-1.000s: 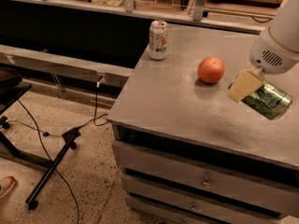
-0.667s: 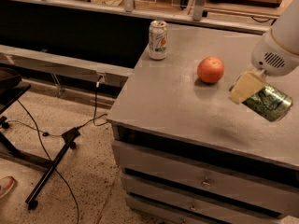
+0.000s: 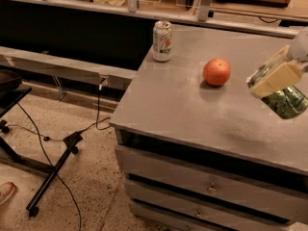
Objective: Place green can upright
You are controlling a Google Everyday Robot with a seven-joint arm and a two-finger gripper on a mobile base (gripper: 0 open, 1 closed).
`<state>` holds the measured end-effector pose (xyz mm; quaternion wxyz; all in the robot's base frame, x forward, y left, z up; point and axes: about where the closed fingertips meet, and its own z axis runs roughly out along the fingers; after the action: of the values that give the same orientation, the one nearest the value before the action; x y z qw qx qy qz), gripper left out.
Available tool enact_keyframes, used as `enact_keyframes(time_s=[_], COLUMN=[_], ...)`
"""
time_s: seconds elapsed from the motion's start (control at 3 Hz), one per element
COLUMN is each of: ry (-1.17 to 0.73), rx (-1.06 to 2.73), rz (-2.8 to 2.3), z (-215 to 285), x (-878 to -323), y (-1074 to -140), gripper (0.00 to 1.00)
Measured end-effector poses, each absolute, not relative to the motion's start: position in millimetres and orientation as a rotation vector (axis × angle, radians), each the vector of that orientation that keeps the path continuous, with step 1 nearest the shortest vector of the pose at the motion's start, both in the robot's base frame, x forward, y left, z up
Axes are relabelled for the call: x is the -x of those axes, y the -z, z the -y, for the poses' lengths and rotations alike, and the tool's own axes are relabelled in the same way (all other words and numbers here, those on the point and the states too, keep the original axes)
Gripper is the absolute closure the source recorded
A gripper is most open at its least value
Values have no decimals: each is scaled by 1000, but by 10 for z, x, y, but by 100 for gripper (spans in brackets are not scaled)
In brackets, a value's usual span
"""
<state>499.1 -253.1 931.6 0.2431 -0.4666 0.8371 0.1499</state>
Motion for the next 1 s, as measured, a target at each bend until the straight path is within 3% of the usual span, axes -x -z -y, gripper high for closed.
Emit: enact_keyframes(time_s=[0.33, 1.0], ry=[-662, -737], rx=[1346, 1316], rz=[-2046, -1923], z=[2499, 2403], x=[-4915, -4979], y=[-9557, -9845], gripper=[100, 100])
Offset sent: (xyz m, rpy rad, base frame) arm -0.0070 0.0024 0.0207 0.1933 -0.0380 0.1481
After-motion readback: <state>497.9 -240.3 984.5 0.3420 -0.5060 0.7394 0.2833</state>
